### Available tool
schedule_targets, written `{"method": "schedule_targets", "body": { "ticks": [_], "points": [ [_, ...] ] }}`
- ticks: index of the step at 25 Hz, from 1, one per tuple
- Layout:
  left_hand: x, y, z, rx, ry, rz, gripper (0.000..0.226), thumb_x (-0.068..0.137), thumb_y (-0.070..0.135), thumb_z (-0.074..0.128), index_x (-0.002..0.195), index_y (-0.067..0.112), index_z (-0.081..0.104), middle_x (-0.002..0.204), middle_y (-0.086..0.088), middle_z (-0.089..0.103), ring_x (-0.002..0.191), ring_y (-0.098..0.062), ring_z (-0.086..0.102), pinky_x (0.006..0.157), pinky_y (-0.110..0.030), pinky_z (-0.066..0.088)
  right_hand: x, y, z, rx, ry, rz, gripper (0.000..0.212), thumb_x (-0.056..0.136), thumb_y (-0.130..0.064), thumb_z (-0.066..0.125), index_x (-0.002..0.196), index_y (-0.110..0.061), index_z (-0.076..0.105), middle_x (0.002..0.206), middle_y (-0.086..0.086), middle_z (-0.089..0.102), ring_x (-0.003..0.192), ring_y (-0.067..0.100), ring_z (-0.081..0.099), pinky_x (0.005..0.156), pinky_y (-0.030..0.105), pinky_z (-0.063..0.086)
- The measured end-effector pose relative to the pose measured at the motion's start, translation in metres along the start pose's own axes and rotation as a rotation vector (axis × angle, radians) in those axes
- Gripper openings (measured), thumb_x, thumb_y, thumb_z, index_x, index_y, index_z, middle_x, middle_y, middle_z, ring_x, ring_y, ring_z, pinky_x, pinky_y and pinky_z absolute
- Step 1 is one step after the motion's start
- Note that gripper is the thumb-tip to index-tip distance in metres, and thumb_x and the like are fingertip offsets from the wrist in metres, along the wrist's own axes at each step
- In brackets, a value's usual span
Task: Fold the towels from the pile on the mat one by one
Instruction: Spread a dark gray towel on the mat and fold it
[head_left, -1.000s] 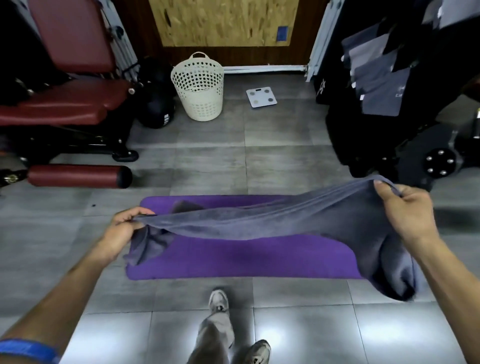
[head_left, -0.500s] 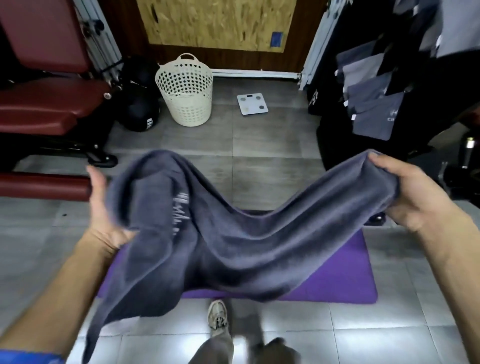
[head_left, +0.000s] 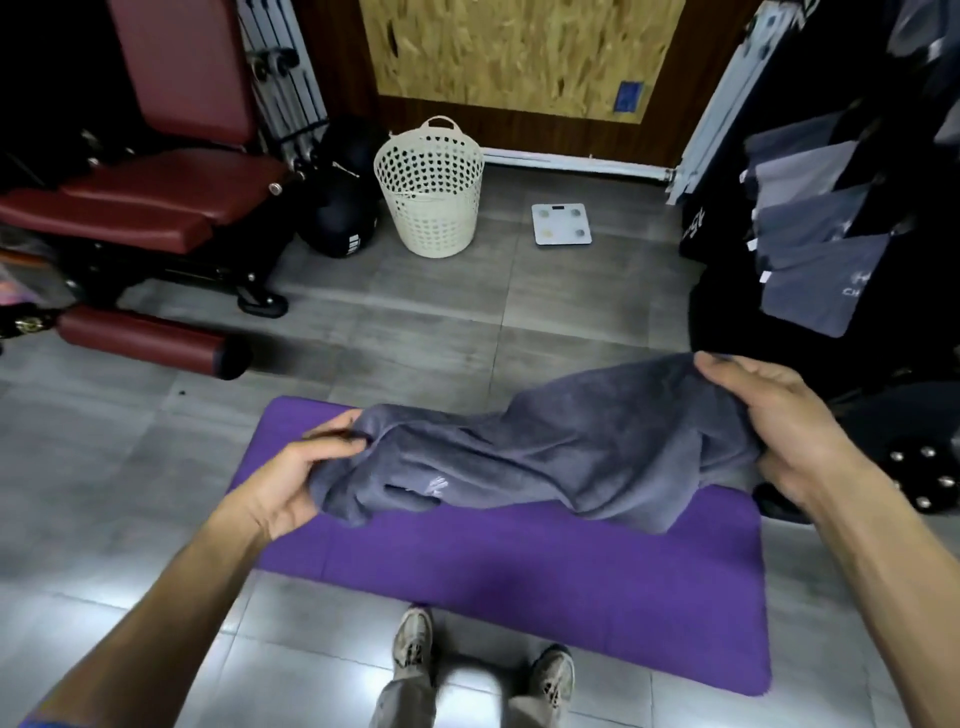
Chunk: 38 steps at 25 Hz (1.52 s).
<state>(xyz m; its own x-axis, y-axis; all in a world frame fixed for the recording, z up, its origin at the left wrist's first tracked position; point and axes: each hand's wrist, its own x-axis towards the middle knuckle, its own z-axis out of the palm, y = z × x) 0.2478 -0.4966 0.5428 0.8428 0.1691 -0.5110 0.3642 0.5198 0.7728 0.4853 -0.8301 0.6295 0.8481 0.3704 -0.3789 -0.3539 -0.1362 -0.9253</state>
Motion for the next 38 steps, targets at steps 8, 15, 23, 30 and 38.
{"method": "schedule_targets", "body": {
  "ticks": [8,15,23,30,38],
  "points": [
    [0.031,-0.052,0.001,0.809,0.516,-0.051,0.014,0.091,0.003,0.059,0.102,0.011,0.065,0.108,-0.013,0.068,0.106,-0.028,0.061,0.085,-0.031,0.05,0.011,0.004,-0.048,-0.183,-0.112,-0.087,0.022,0.091,-0.03,0.058,0.081,-0.011,0.063,0.072,0.004,0.062,0.068,0.012,0.057,0.061,0.02,0.049],
    [0.012,-0.077,0.135,0.707,-0.138,0.074,0.074,0.062,0.02,0.09,0.126,0.03,0.055,0.117,0.009,0.065,0.11,-0.002,0.059,0.092,-0.015,0.043,-0.011,-0.007,0.034,0.432,-0.24,0.545,0.032,0.101,-0.015,0.044,0.12,0.003,0.061,0.102,0.019,0.066,0.078,0.024,0.068,0.069,0.031,0.059],
    [-0.009,-0.085,0.194,0.093,0.104,0.069,0.019,0.079,0.032,0.076,0.086,0.015,0.074,0.079,-0.002,0.073,0.077,-0.012,0.068,0.075,-0.028,0.051,0.022,-0.021,0.051,0.455,-0.074,0.132,0.025,0.102,-0.017,0.042,0.121,-0.009,0.056,0.108,0.006,0.067,0.088,0.016,0.065,0.08,0.029,0.055],
    [-0.018,0.02,0.205,-0.417,0.166,-0.101,0.031,0.091,0.029,0.063,0.113,0.008,0.067,0.101,-0.015,0.073,0.094,-0.025,0.071,0.091,-0.039,0.054,-0.078,0.124,0.07,0.144,-0.247,0.06,0.051,0.104,-0.002,0.036,0.134,-0.039,0.053,0.127,-0.038,0.055,0.118,-0.023,0.044,0.092,0.0,0.037],
    [-0.027,0.038,0.205,-0.544,0.194,-0.056,0.032,0.092,0.02,0.061,0.122,0.007,0.065,0.087,-0.008,0.068,0.079,-0.02,0.069,0.077,-0.031,0.059,-0.102,0.154,0.132,0.069,-0.09,-0.099,0.022,0.086,-0.041,0.07,0.1,-0.024,0.073,0.103,-0.014,0.073,0.1,-0.002,0.064,0.09,0.021,0.047]
  ]
}}
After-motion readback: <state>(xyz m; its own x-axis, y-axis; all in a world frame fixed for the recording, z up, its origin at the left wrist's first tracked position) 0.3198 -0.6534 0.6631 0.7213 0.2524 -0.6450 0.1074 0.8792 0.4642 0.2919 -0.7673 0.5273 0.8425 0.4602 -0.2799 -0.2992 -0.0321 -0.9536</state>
